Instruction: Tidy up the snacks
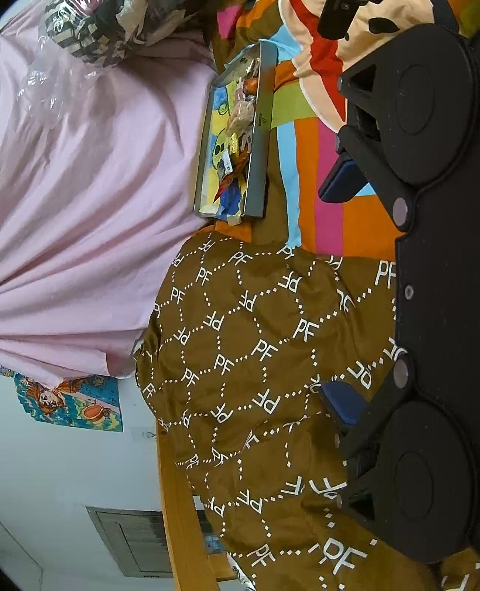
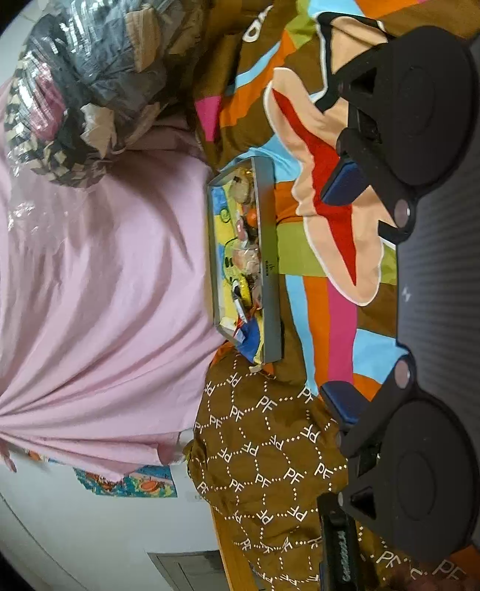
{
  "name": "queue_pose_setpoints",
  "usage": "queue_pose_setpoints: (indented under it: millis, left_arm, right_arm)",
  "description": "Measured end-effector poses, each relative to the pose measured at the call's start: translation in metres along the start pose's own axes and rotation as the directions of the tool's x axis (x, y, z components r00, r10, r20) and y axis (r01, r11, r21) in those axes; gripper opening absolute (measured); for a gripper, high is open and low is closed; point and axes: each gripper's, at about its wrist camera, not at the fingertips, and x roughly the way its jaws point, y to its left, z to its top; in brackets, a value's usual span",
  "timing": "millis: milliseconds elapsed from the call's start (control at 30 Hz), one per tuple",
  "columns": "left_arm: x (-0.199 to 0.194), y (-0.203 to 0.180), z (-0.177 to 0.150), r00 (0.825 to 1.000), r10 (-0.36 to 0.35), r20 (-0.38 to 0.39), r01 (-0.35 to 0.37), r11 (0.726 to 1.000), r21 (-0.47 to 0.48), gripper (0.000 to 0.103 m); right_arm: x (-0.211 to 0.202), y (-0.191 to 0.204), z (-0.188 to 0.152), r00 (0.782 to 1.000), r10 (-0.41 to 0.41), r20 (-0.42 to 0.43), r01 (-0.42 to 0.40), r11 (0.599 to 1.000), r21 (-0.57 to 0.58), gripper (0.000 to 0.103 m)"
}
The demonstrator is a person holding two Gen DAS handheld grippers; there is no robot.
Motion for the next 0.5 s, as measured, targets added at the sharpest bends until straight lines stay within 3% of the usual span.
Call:
queue_pose_setpoints:
  millis: [500]
  left_arm:
    - [-0.0009,0.0018,-0.0011,1.000,-0.030,-0.008,0.030,1.000,0.003,0.102]
  right_arm:
    - [0.0070,0.0090,-0.0045,0.999,0.036,-0.017,-0.037,0.999,-0.034,0.103]
